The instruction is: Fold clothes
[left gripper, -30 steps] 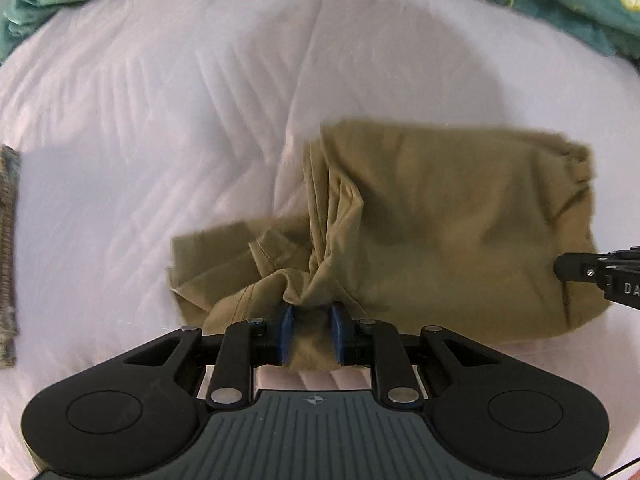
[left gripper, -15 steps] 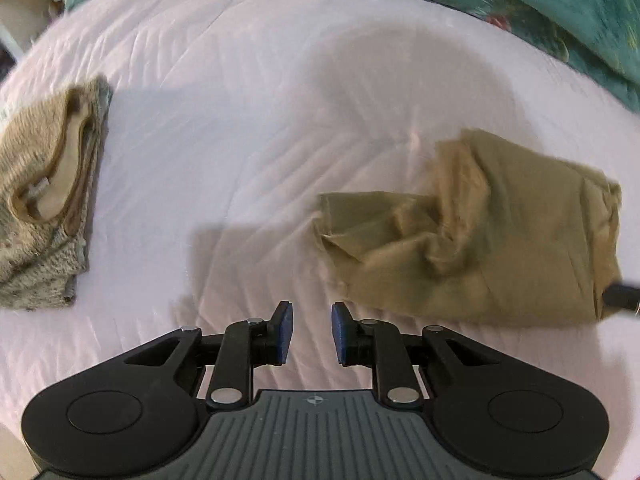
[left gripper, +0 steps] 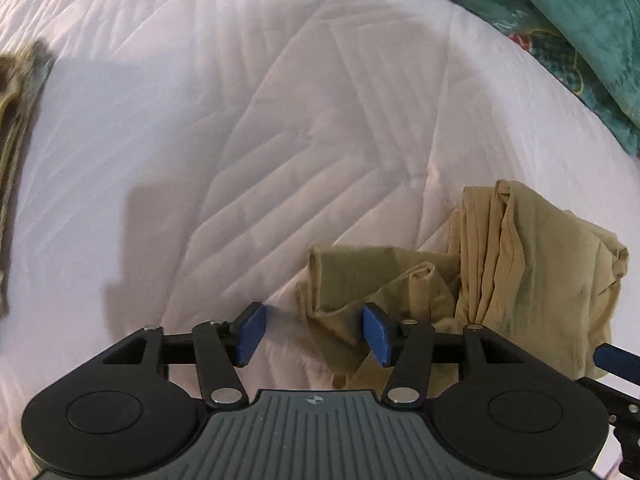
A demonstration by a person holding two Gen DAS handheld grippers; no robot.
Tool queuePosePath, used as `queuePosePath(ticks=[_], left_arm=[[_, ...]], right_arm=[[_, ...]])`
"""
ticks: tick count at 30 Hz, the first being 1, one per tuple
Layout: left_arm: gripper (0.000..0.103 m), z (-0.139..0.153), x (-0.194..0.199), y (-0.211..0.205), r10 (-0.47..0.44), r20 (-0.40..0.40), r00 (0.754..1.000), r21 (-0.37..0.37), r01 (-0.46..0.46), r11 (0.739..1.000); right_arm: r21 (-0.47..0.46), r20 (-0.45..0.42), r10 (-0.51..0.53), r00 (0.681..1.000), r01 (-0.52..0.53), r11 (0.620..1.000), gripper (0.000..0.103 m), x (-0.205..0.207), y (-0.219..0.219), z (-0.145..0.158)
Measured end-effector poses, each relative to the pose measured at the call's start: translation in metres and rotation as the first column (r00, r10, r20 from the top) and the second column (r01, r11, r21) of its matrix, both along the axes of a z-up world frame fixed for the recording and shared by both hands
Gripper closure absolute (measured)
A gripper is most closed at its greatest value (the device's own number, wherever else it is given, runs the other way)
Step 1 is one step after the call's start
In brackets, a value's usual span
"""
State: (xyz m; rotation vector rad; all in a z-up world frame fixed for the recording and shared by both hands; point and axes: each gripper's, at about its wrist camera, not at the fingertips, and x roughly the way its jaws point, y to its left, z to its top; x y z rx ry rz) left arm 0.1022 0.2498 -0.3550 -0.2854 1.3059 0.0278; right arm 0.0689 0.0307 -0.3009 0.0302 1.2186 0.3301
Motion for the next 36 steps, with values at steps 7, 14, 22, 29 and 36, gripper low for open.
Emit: queuePosePath(ticks=[7, 14, 22, 29, 36], left_arm=[[0.093, 0.005, 0.009, -0.033, -0.105, 0.045, 0.993, 0.058, 0.102, 0.993], [0.094, 0.052, -0.003, -0.040, -0.092, 0.107, 0.990, 0.052, 0.087, 0.995], [0.093, 0.117, -0.006, -0.082, -0.093, 0.147, 0.985, 0.041, 0.088, 0.995], [0.094, 0.138, 0.012, -0.176, -0.199, 0.178, 0.964, 0.014, 0.200, 0.980], [0.094, 0.109, 0.017, -0.262, -0.309, 0.138, 0.941, -0.008, 0.313, 0.950]], right_arm=[[-0.024, -0.031, -0.044, 0.999, 0.043, 0.999, 0.057, 0.002, -0.006, -0.011], [-0.052, -0.046, -0.084, 0.995, 0.082, 0.995, 0.057, 0.004, -0.024, -0.018], [-0.043, -0.050, -0.154, 0.987, 0.151, 0.988, 0.057, -0.003, -0.064, -0.017], [-0.028, -0.047, -0.219, 0.975, 0.218, 0.975, 0.057, -0.016, -0.108, -0.018], [-0.006, -0.045, -0.281, 0.959, 0.281, 0.960, 0.057, -0.029, -0.161, -0.018]])
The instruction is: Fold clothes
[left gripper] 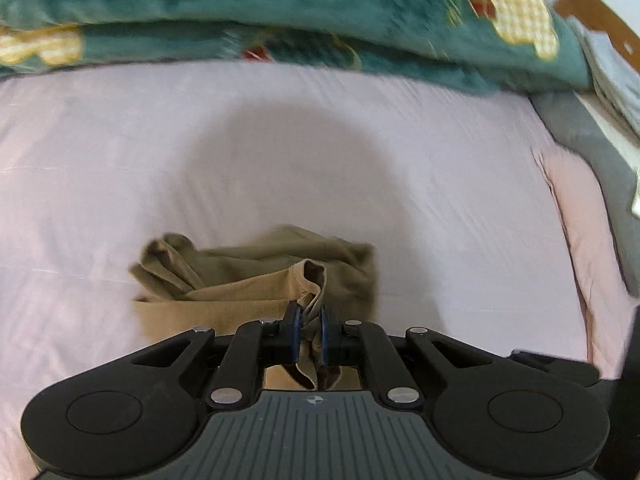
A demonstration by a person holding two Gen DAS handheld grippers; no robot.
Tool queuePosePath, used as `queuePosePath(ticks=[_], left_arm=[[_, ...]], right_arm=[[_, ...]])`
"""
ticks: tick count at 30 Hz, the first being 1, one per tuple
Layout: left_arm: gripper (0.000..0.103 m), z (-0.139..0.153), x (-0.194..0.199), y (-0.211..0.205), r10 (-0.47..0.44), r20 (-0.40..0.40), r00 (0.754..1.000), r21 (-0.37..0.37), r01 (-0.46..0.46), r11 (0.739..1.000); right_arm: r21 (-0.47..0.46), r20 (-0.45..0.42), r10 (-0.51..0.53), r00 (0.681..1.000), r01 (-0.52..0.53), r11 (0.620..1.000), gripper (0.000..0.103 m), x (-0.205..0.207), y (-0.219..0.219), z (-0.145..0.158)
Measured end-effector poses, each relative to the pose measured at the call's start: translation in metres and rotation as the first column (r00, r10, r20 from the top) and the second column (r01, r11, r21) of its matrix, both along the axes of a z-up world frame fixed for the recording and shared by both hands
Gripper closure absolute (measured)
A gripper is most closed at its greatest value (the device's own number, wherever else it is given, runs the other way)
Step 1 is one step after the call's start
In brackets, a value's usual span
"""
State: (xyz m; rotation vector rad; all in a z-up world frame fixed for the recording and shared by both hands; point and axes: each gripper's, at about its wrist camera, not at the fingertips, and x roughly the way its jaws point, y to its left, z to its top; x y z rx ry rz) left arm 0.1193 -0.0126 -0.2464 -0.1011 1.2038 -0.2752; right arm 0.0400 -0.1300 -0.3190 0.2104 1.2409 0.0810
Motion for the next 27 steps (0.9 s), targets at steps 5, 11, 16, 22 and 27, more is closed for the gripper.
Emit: queuePosePath(ticks=[5, 11, 16, 22, 27], left_arm=[[0.094, -0.045, -0.001, -0.033, -0.063, -0.041, 0.997, 0.028, 0.064, 0.998], [0.087, -0.083, -0.006, -0.044, -0.116, -0.043, 0.992, 0.073, 0.119, 0.990], [0.075, -0.067, -0.008, -0.049, -0.141, -0.031, 0.989, 0.078, 0.143, 0.987], [0.048, -0.003, -0.041, -0.047, -0.221, 0.135, 0.966, 0.053, 0.215, 0.975], [0.048, 0.033, -0.053, 0.009, -0.157, 0.170, 0.973, 0.058, 0.150, 0.987]], right_arm=[[0.005, 0.004, -0.037, 0.999, 0.037, 0.999, 0.057, -0.005, -0.032, -0.002], [0.027, 0.005, -0.063, 0.998, 0.062, 0.998, 0.057, -0.008, -0.051, -0.010], [0.035, 0.010, -0.069, 0.998, 0.069, 0.997, 0.057, -0.011, -0.052, -0.010], [0.022, 0.037, -0.087, 0.996, 0.086, 0.996, 0.057, -0.021, -0.061, 0.004], [0.041, 0.082, -0.087, 0.993, 0.084, 0.996, 0.057, -0.018, -0.048, 0.018]])
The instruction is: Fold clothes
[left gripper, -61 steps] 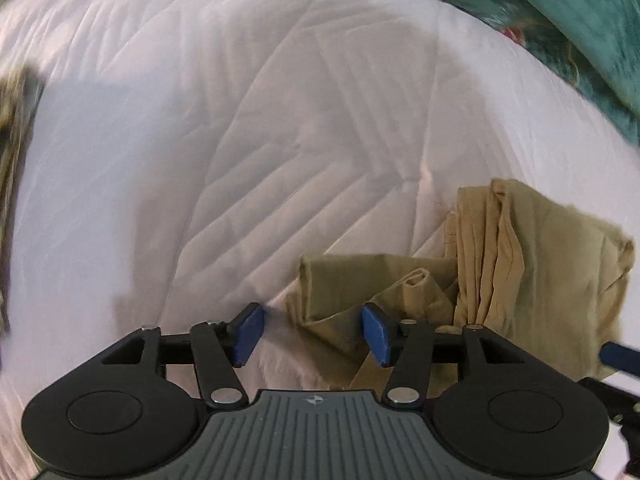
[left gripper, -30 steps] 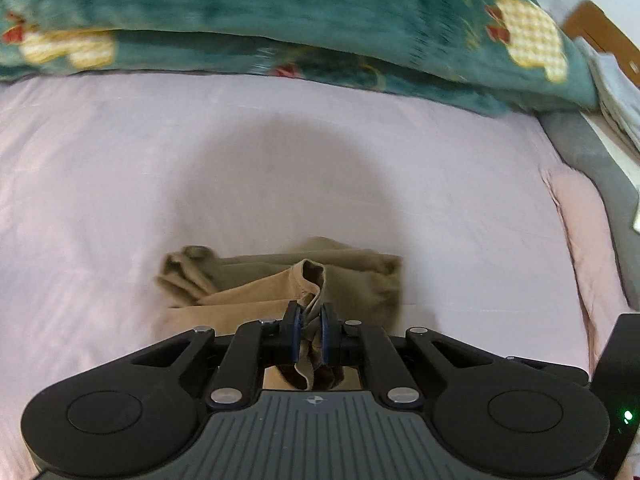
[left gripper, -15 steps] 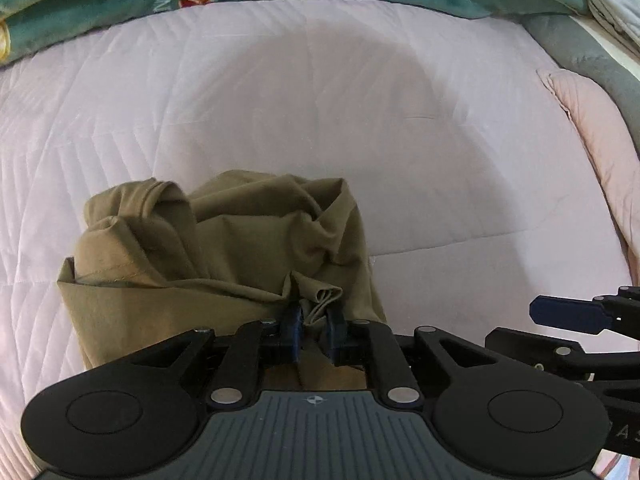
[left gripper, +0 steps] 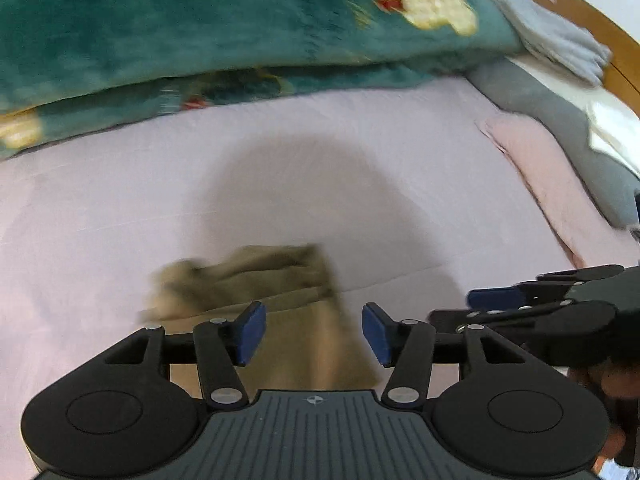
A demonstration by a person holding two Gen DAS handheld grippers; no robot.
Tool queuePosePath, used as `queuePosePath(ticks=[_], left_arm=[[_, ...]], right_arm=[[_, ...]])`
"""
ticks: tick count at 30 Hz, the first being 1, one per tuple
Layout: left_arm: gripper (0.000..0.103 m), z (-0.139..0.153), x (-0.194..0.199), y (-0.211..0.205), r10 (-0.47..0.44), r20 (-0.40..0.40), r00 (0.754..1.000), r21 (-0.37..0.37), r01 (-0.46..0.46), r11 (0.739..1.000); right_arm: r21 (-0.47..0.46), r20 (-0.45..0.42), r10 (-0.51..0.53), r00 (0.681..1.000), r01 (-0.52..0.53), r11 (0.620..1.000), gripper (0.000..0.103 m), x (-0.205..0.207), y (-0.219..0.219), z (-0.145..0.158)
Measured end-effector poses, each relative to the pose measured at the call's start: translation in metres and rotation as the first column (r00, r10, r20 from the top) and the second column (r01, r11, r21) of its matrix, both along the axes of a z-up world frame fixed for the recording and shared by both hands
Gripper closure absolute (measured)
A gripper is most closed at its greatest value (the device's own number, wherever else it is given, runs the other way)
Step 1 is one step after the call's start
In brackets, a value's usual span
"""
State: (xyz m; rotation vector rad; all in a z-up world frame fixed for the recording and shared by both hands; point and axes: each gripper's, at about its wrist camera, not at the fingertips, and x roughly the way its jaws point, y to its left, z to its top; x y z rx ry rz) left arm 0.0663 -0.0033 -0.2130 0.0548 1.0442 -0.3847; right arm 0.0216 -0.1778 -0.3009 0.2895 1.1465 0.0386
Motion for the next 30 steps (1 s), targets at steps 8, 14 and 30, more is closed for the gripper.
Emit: queuePosePath(ticks=[8, 14, 30], left_arm=[[0.048, -0.017, 0.035, 0.069, 0.073, -0.032, 0.997, 0.059, -0.071, 0.996], [0.049, -0.038, 0.060, 0.049, -0.024, -0.066, 0.998, 0.000, 0.024, 1.000], [0.055, -0.113, 0.111, 0.012, -0.077, -0.165, 0.983, 0.098, 0.094, 0.991]], right_arm=[[0.050, 0.100, 0.165, 0.981, -0.170, 0.984, 0.058, 0.025, 0.076, 0.009], [0.023, 0.093, 0.270, 0.958, -0.273, 0.962, 0.068, 0.031, 0.108, -0.004], [-0.018, -0.091, 0.233, 0.968, -0.235, 0.972, 0.069, 0.064, 0.113, -0.069]])
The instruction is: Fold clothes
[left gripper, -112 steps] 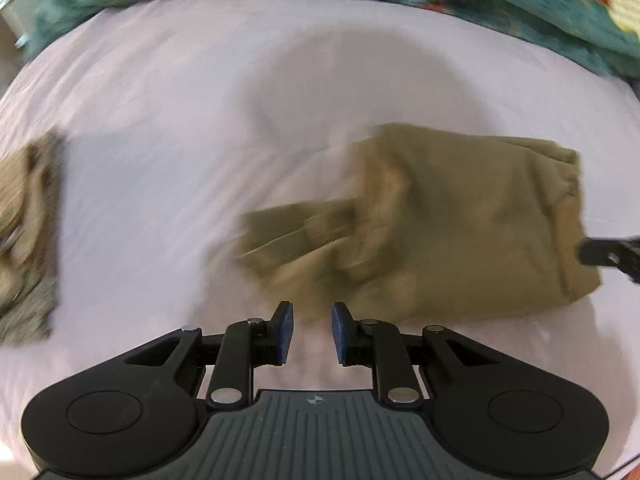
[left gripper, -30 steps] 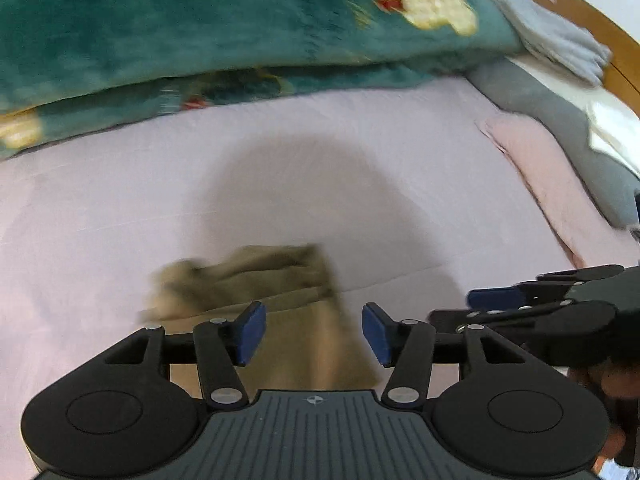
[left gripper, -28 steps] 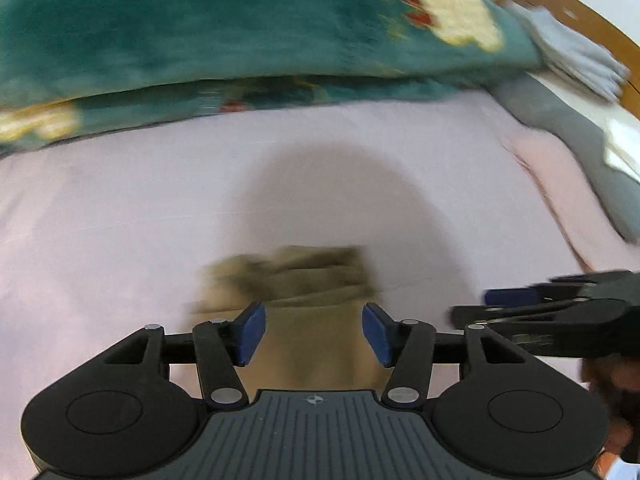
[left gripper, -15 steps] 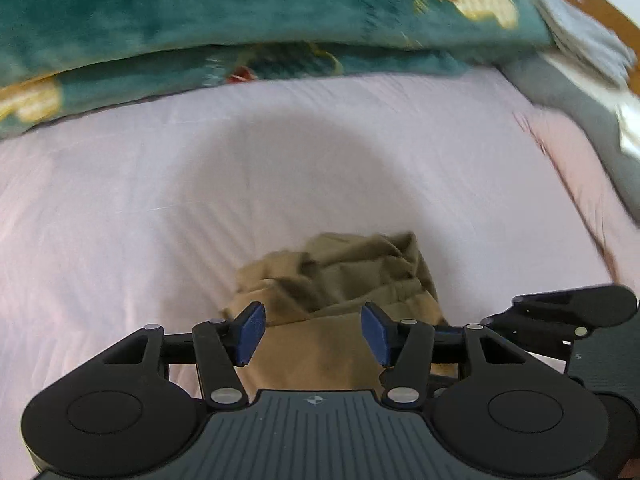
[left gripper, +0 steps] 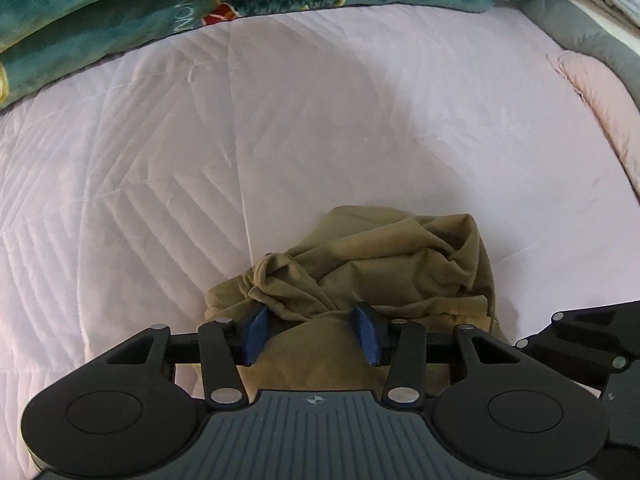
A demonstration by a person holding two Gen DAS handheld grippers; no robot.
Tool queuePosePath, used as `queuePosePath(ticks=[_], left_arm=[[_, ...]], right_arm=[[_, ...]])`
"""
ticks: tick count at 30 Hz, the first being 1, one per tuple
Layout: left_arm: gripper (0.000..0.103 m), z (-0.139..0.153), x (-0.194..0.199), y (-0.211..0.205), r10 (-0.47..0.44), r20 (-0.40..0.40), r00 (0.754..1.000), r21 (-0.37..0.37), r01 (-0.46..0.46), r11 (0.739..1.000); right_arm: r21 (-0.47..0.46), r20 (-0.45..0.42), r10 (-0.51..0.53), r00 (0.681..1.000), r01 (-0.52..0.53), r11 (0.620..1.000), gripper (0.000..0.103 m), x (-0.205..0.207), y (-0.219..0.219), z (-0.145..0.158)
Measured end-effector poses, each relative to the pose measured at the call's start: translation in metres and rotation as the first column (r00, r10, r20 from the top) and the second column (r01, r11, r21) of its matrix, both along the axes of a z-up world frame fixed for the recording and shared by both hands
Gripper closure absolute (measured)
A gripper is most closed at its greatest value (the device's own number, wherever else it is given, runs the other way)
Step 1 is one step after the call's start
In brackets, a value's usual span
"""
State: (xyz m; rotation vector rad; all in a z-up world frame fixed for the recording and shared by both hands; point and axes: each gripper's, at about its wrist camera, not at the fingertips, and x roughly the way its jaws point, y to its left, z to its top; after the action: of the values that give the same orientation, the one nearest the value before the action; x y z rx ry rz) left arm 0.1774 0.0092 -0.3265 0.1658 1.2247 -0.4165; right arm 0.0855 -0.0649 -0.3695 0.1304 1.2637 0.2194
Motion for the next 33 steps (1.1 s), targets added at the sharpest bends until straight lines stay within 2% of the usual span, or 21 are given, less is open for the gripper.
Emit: queuePosePath(ticks=[2, 6, 9, 11, 15, 17, 20, 23, 25, 29, 33], left_arm=[[0.050, -0.003, 0.002, -0.003, -0.009, 0.010, 1.000, 0.003, 0.009, 1.000], [0.049, 0.005, 0.002, -0.004, -0.005, 0.013, 1.000, 0.001, 0.005, 1.000], [0.049, 0.031, 0.000, 0.007, 0.047, 0.019, 0.999, -0.051, -0.046, 0.998], [0.049, 0.052, -0.009, 0.017, 0.071, 0.044, 0.996, -0.053, -0.068, 0.996], [0.046, 0.076, -0.037, 0.036, 0.169, -0.003, 0.986, -0.067, -0.169, 0.983], [0.046, 0.069, -0.053, 0.034, 0.186, -0.037, 0.982, -0.043, -0.188, 0.981], [0.046, 0.044, -0.064, 0.022, 0.188, -0.083, 0.979, -0.023, -0.190, 0.981], [0.041, 0.018, -0.064, 0.021, 0.217, -0.097, 0.971, -0.005, -0.218, 0.976], [0.041, 0.016, -0.063, 0.022, 0.231, -0.097, 0.968, -0.004, -0.232, 0.973], [0.041, 0.036, -0.070, 0.026, 0.244, -0.071, 0.967, 0.001, -0.244, 0.970], [0.041, 0.068, -0.081, 0.032, 0.269, -0.049, 0.962, 0.024, -0.268, 0.963]], right_arm=[[-0.010, 0.003, 0.000, 1.000, 0.000, 1.000, 0.069, 0.001, 0.002, -0.002], [-0.014, 0.005, -0.002, 1.000, 0.002, 1.000, 0.069, 0.000, 0.003, 0.001], [-0.009, 0.015, -0.008, 1.000, 0.008, 1.000, 0.069, -0.006, 0.001, 0.018], [-0.008, 0.036, -0.014, 0.999, 0.014, 1.000, 0.068, -0.015, -0.003, 0.034], [-0.007, 0.050, -0.040, 0.998, 0.040, 0.999, 0.065, -0.030, -0.011, 0.052], [-0.012, 0.033, -0.042, 0.999, 0.043, 0.999, 0.064, -0.028, -0.010, 0.045], [-0.037, 0.007, -0.021, 1.000, 0.022, 0.999, 0.064, -0.022, 0.000, 0.027], [-0.075, -0.021, -0.001, 1.000, 0.000, 0.997, 0.064, -0.018, 0.007, 0.007], [-0.059, -0.025, -0.007, 1.000, 0.006, 0.998, 0.063, -0.016, 0.004, 0.003], [-0.032, -0.008, -0.025, 1.000, 0.025, 0.999, 0.063, -0.023, -0.005, 0.018], [-0.018, 0.011, -0.075, 0.997, 0.075, 0.997, 0.061, -0.038, -0.020, 0.051]])
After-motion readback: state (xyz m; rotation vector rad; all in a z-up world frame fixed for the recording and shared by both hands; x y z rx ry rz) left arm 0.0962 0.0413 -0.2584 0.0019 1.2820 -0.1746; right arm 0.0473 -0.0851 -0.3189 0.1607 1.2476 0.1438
